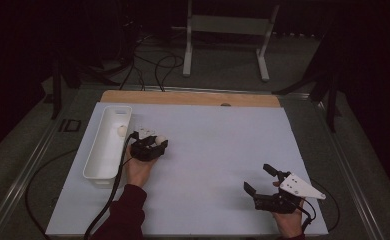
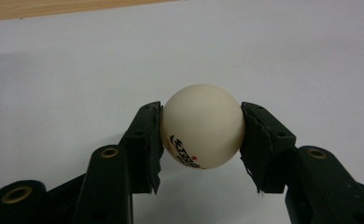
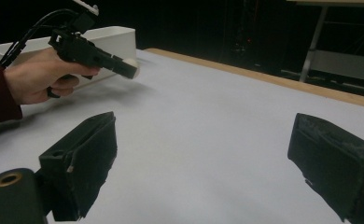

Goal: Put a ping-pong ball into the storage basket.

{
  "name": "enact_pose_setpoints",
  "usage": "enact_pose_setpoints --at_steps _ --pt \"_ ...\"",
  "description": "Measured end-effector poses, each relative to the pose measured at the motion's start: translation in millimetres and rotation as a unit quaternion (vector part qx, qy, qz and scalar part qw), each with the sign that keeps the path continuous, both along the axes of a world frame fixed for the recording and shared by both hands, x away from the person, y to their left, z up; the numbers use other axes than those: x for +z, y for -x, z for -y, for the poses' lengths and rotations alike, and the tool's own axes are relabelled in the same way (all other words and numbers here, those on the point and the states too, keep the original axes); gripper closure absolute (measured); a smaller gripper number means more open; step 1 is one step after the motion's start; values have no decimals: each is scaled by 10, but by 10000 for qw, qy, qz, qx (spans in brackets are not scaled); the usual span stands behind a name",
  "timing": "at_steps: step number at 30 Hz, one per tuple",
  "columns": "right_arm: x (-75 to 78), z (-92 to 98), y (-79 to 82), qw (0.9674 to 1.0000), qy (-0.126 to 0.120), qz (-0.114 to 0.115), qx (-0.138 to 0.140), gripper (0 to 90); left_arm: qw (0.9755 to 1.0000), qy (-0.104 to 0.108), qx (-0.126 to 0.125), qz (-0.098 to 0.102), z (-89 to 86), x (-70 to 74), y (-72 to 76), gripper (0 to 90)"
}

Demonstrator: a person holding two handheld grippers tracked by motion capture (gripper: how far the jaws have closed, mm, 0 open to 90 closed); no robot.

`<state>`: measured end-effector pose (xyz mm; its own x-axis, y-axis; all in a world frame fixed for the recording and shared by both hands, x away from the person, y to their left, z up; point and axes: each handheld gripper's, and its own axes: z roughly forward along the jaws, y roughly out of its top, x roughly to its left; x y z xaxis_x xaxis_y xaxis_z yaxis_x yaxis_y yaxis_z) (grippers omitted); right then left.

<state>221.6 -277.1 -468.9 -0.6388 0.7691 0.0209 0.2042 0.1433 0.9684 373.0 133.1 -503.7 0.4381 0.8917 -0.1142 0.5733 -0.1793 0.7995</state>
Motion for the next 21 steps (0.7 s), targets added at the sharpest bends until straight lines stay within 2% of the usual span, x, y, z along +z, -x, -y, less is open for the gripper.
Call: enact_pose_setpoints --at_steps 9,21 --pt "1 -1 1 10000 7 2 5 74 9998 93 5 172 2 99 38 512" --pt "-2 -5 -3 10000 12 4 13 74 9995 142 2 286 1 204 83 512"
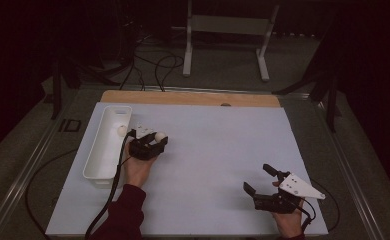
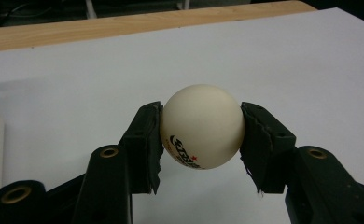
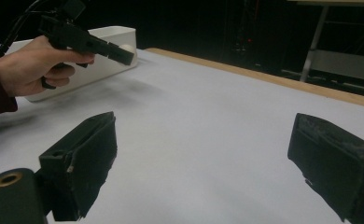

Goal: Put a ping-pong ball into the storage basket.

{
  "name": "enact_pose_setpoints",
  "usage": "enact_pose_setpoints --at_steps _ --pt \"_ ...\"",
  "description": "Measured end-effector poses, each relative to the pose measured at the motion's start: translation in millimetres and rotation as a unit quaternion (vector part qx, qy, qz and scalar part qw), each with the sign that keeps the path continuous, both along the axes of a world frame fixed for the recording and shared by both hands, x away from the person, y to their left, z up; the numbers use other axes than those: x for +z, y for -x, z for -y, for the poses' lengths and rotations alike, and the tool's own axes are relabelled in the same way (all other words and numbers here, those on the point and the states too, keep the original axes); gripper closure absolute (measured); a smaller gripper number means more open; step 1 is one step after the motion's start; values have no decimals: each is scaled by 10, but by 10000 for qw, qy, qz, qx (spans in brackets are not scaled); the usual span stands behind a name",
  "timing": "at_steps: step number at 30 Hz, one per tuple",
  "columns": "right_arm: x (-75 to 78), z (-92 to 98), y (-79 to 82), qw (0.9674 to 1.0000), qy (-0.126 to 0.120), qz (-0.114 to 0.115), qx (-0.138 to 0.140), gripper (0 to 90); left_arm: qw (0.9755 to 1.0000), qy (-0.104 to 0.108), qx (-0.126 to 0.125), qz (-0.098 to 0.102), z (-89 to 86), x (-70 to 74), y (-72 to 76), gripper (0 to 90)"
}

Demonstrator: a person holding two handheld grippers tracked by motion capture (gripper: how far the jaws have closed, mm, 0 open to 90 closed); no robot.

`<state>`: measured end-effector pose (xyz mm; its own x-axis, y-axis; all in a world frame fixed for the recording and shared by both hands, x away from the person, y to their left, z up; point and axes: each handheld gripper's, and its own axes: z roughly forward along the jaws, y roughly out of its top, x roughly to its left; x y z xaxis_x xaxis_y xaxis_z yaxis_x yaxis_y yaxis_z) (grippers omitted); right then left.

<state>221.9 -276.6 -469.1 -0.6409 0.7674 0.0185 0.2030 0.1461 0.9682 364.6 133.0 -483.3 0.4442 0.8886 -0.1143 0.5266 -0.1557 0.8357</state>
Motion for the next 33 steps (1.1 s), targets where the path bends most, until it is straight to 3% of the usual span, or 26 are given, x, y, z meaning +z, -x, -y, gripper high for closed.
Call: enact_pose_setpoints --at_steps 33 --pt "1 2 2 10000 -4 -1 -3 74 9991 134 -182 355 7 327 130 512"
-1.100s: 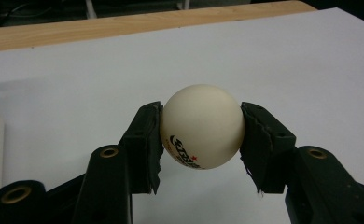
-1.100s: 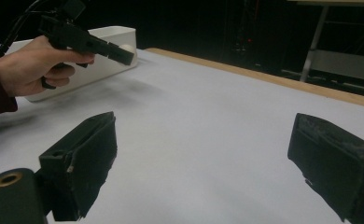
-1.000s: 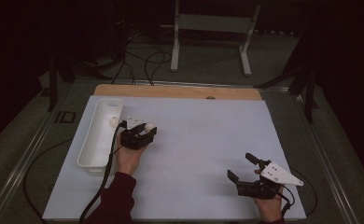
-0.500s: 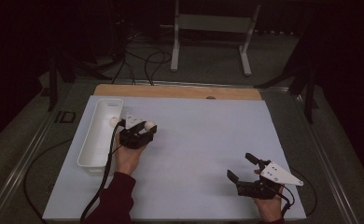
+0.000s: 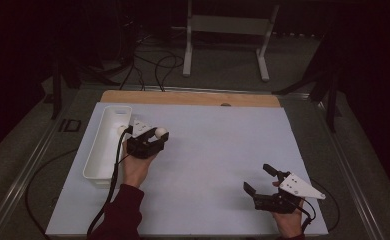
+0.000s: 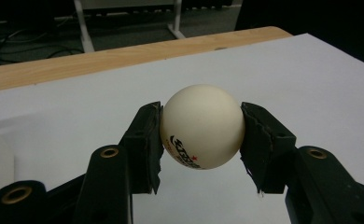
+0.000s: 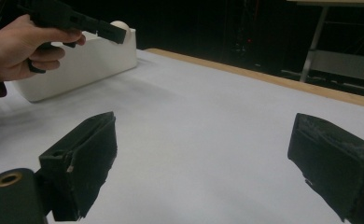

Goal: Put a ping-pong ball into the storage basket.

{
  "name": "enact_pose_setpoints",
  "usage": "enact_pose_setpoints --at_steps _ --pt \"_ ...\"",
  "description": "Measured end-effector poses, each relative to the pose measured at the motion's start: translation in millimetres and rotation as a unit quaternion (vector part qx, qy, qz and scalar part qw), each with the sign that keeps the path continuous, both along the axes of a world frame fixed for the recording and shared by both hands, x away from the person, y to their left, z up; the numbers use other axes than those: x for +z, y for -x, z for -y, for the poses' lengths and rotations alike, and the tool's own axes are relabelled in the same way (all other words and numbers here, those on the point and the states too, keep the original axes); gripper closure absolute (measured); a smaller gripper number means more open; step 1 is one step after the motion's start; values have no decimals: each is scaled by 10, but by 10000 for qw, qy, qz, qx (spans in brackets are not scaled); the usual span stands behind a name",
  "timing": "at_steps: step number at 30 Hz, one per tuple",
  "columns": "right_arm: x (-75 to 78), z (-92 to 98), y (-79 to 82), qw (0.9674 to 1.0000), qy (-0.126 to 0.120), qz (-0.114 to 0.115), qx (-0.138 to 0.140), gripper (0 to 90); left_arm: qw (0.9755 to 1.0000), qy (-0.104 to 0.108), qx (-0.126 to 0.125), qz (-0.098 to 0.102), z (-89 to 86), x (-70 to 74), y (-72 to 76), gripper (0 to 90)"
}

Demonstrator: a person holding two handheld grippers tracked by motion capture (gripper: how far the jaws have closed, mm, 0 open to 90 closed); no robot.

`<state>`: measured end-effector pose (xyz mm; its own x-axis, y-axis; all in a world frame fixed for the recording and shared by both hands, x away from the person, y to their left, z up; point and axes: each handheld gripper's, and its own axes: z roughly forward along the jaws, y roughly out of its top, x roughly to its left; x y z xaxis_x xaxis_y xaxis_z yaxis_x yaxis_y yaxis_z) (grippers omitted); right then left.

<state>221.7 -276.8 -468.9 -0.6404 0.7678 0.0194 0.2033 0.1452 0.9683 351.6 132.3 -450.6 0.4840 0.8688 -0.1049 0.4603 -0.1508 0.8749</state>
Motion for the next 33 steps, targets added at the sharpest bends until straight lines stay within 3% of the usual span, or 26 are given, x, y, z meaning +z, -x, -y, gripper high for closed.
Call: enact_pose_setpoints --at_steps 11,33 --pt "0 -1 1 10000 -7 0 -3 74 9999 -12 -112 125 -5 126 58 513" --pt "0 -2 0 10000 -6 1 2 74 9994 -26 -273 199 -75 227 100 513"
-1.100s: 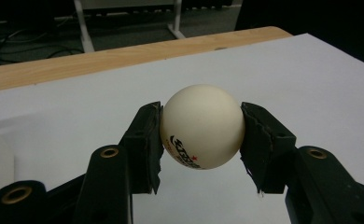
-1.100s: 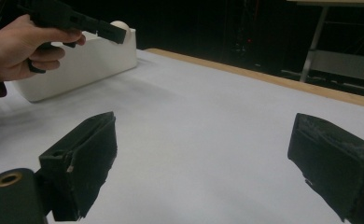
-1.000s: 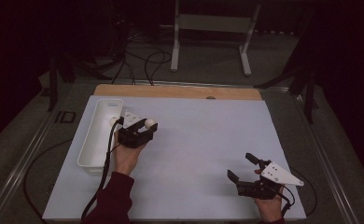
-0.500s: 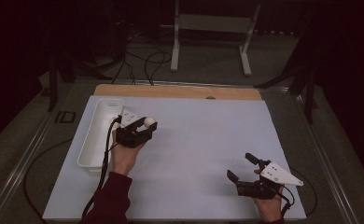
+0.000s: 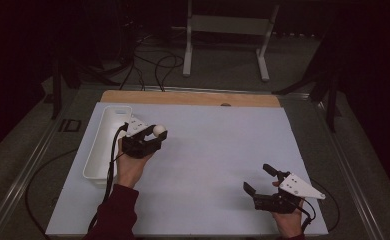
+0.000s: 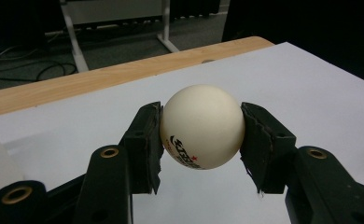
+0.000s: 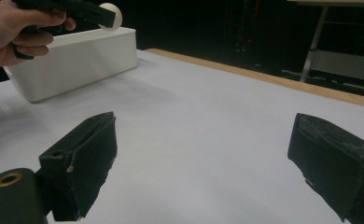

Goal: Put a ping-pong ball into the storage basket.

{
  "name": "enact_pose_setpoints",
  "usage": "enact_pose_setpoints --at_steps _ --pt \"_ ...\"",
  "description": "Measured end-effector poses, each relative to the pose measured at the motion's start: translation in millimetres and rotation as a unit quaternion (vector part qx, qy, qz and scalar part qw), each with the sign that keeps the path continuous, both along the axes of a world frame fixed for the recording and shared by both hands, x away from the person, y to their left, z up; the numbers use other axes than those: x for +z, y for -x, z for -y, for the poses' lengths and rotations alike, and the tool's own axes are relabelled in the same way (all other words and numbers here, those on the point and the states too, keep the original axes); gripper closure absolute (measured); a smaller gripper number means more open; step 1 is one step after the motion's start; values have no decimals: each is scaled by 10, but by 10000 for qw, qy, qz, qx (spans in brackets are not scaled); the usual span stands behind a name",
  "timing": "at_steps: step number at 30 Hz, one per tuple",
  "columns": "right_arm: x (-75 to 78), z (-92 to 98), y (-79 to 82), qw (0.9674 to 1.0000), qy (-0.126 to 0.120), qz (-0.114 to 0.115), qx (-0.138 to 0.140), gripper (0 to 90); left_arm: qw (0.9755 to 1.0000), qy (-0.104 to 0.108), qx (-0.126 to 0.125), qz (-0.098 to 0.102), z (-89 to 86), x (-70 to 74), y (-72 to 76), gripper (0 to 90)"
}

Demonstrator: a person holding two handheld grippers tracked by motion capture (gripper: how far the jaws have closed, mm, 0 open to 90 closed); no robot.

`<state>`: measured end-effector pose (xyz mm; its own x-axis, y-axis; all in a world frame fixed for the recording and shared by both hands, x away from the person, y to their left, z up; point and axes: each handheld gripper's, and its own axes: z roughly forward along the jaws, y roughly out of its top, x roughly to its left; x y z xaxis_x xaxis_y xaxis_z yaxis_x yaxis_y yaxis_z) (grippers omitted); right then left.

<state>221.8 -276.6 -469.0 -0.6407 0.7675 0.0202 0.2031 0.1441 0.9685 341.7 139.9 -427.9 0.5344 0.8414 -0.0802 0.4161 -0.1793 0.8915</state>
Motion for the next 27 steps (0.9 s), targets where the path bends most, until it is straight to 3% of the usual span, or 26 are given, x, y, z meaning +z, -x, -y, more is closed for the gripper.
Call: enact_pose_setpoints --at_steps 27 --pt "1 -4 2 10000 -15 -4 3 74 9996 -101 -263 28 -100 95 43 513"
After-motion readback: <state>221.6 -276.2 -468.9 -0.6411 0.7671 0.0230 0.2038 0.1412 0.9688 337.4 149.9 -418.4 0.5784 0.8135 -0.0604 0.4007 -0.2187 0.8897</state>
